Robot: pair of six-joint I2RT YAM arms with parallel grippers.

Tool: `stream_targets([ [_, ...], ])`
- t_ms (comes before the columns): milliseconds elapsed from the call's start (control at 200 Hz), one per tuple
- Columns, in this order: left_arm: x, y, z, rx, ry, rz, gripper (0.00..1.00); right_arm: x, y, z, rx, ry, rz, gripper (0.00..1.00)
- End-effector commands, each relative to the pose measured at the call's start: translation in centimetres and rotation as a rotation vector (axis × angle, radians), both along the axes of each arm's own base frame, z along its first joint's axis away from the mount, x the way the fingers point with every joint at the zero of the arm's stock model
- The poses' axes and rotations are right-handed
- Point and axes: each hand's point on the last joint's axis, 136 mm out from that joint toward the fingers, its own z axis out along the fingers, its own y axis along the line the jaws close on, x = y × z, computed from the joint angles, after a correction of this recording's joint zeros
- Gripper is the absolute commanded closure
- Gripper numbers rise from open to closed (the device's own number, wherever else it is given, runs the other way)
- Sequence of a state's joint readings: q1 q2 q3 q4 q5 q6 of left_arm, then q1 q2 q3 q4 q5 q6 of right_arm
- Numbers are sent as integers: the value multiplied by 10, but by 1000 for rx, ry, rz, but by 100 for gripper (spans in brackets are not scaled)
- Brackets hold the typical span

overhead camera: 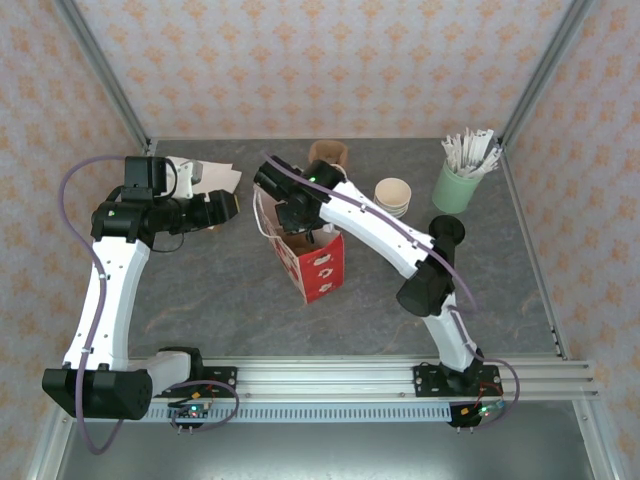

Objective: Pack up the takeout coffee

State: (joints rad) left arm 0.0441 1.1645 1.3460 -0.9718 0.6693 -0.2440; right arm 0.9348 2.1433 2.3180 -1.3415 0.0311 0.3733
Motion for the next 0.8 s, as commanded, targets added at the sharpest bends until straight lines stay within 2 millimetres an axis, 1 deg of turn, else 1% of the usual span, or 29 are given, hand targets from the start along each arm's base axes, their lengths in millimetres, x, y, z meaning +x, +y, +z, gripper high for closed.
stream_targets([
  [0,7,-7,27,-67,-83,-4,21,0,-6,-8,-18,22,-18,64],
  [45,13,-10,31,-96,-90,1,17,0,-7,-6,-10,18,-21,63],
  [140,30,-16,41,-161,-109,-10,17,-2,-6,-4,14,14,-14,63],
  [240,49,-22,43,-195,-100,-35,18,-4,-9,-5,11,23,-13,62],
  [335,62,-33,45,-205,-99,-81,18,-5,-11,-7,0,28,-10,62],
  [410,70,-43,42,-202,-79,-117,18,-5,-11,-8,1,29,-10,62],
  [480,75,-50,30,-178,-39,-144,18,-6,-9,-7,10,30,-13,62],
  [576,80,-49,13,-125,-2,-141,20,-6,-8,-3,28,24,-15,62],
  [641,83,-50,4,-118,17,-146,22,-5,-8,3,43,13,-17,62],
  [796,86,-54,-5,-117,39,-170,32,-5,-8,12,67,-3,-15,62],
])
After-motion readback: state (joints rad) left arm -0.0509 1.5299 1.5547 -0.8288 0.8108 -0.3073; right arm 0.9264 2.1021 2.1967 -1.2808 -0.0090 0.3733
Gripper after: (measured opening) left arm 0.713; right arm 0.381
